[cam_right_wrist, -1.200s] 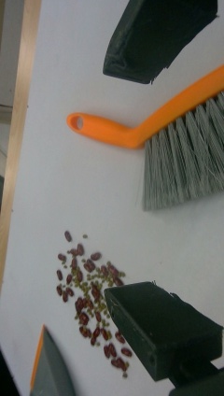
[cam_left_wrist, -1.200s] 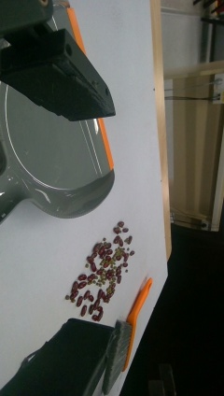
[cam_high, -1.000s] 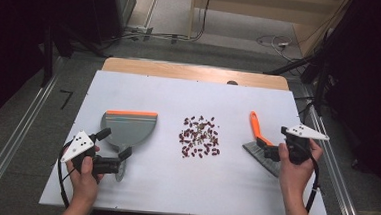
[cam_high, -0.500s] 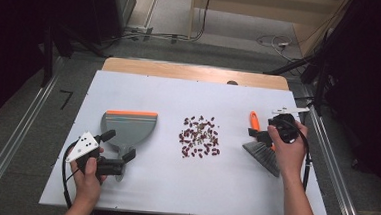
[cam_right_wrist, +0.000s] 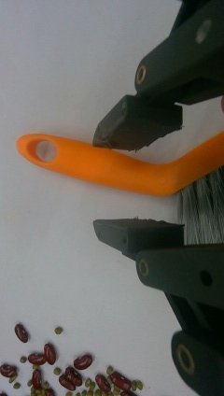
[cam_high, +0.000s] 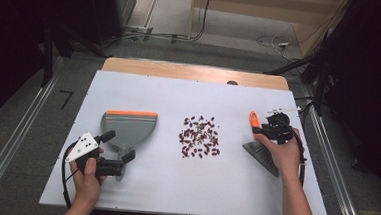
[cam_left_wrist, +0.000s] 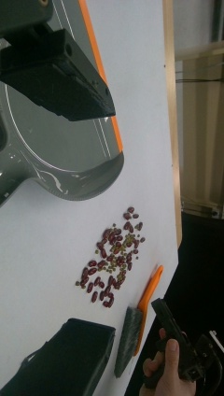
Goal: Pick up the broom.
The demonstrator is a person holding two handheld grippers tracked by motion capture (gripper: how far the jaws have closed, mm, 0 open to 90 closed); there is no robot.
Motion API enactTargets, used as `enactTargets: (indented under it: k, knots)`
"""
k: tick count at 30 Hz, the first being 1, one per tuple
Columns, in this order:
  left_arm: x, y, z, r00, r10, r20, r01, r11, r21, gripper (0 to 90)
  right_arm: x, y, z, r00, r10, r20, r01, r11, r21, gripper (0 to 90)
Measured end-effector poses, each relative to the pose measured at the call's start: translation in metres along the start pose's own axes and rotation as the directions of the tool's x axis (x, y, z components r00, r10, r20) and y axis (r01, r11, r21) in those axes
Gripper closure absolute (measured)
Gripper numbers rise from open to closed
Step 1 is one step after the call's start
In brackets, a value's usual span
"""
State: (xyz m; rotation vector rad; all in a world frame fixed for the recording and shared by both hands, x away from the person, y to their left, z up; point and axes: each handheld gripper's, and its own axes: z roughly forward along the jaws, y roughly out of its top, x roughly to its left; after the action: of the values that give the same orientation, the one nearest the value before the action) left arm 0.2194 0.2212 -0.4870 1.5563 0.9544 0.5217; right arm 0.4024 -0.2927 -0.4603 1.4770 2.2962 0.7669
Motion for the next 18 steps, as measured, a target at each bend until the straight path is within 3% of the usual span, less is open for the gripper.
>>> enactTargets:
  k: [3, 7, 15, 18]
  knots:
    - [0.000, 0.000, 0.000, 1.0000, -0.001, 0.002, 0.001, 1.0000, 0.000, 0.0, 0.000, -0.002, 0.002, 0.9993, -0.023, 0.029, 0.023, 0.999, 0.029, 58.4]
    - [-0.001, -0.001, 0.000, 1.0000, 0.002, 0.004, -0.002, 1.0000, 0.003, 0.0, -0.003, -0.006, 0.004, 0.9995, 0.011, 0.028, -0.012, 0.999, 0.047, 61.6]
    - [-0.001, -0.002, 0.002, 1.0000, 0.004, 0.009, -0.004, 0.9999, 0.011, 0.0, -0.002, -0.009, 0.015, 0.9997, 0.015, 0.019, -0.017, 0.995, 0.097, 63.2]
    - [-0.002, -0.002, 0.003, 1.0000, 0.003, 0.008, -0.003, 0.9999, 0.014, 0.0, 0.002, -0.011, 0.018, 0.9983, -0.013, 0.057, 0.007, 0.994, 0.109, 64.8]
